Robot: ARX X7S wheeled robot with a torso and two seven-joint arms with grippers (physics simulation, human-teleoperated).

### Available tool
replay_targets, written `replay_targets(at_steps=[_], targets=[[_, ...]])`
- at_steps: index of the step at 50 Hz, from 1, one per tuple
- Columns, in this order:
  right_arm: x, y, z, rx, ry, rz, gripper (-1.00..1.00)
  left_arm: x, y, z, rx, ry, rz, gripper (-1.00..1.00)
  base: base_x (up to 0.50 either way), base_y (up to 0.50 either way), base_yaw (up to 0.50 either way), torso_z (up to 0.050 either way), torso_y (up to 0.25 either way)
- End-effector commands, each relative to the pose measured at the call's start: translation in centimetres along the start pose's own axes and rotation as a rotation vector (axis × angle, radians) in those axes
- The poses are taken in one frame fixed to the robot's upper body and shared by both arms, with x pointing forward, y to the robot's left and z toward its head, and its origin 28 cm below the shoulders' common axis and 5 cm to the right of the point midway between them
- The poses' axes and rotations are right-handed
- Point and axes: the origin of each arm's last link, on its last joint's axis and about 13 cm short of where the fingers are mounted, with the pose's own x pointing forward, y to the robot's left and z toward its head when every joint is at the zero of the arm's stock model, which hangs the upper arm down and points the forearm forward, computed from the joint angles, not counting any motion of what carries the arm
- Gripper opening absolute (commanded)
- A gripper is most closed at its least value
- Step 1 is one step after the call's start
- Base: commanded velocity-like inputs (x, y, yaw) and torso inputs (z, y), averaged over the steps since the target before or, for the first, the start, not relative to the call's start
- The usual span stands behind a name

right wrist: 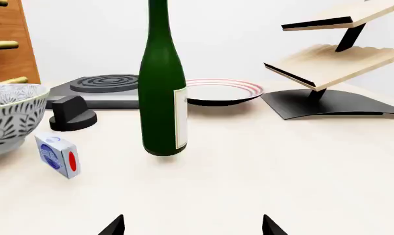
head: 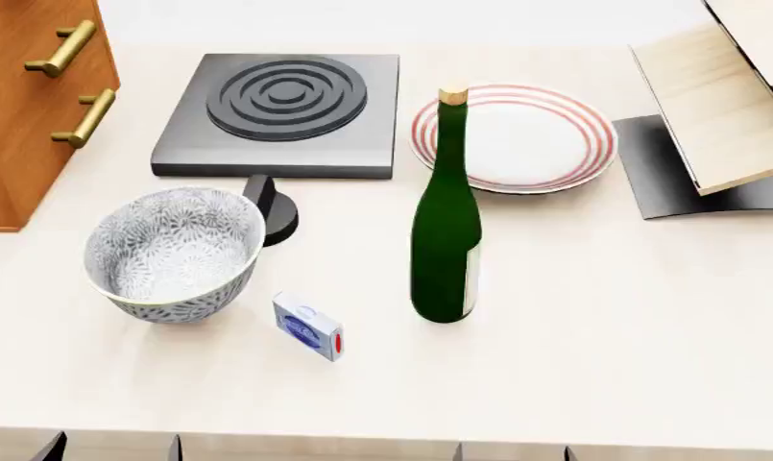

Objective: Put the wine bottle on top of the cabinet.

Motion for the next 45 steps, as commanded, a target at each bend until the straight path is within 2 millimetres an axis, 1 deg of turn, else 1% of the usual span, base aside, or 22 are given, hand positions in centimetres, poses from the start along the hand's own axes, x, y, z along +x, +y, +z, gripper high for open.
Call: replay_targets(at_steps=[1, 11, 12, 17, 37, 41, 42, 43, 45], targets=[[0.1, 0.0, -0.1, 0.000, 0.000, 0.000, 1.00, 0.1, 0.0, -0.1, 0.000, 0.000, 0.000, 1.00, 0.00, 0.00, 0.00, 0.000, 0.000], [0.0, 0.1, -0.1, -0.009, 0.010, -0.002, 1.00, 0.0, 0.1, -0.1, 0.009, 0.012, 0.007, 1.00, 0.00, 0.00, 0.00, 0.000, 0.000], [0.0, 0.1, -0.1, -0.010, 0.011, -0.002, 1.00, -0.1, 0.1, 0.0, 0.038, 0.023, 0.016, 1.00, 0.00, 0.00, 0.00, 0.000, 0.000], [0.0, 0.1, 0.0, -0.012, 0.011, -0.004, 1.00, 0.0, 0.0, 0.0, -0.005, 0.004, -0.006, 1.00, 0.00, 0.00, 0.00, 0.000, 0.000], [-0.1, 0.1, 0.2, -0.028, -0.006, -0.006, 1.00, -0.3, 0.0, 0.4, 0.005, -0.021, -0.015, 1.00, 0.00, 0.00, 0.00, 0.000, 0.000], [-0.1, 0.0, 0.9, -0.038, -0.027, -0.011, 1.00, -0.6, 0.0, 1.2, 0.030, -0.051, -0.028, 1.00, 0.00, 0.00, 0.00, 0.000, 0.000], [-0.1, 0.1, 1.0, 0.001, -0.031, -0.009, 1.00, -0.6, 0.0, 1.3, 0.028, -0.052, -0.027, 1.00, 0.00, 0.00, 0.00, 0.000, 0.000], [-0.2, 0.3, 1.4, -0.051, -0.047, -0.002, 1.00, -0.7, -0.1, 1.7, 0.026, -0.061, -0.034, 1.00, 0.00, 0.00, 0.00, 0.000, 0.000], [-0.3, 0.5, 2.0, -0.046, -0.064, 0.006, 1.00, -0.7, -0.3, 2.1, 0.044, -0.078, -0.041, 1.00, 0.00, 0.00, 0.00, 0.000, 0.000]])
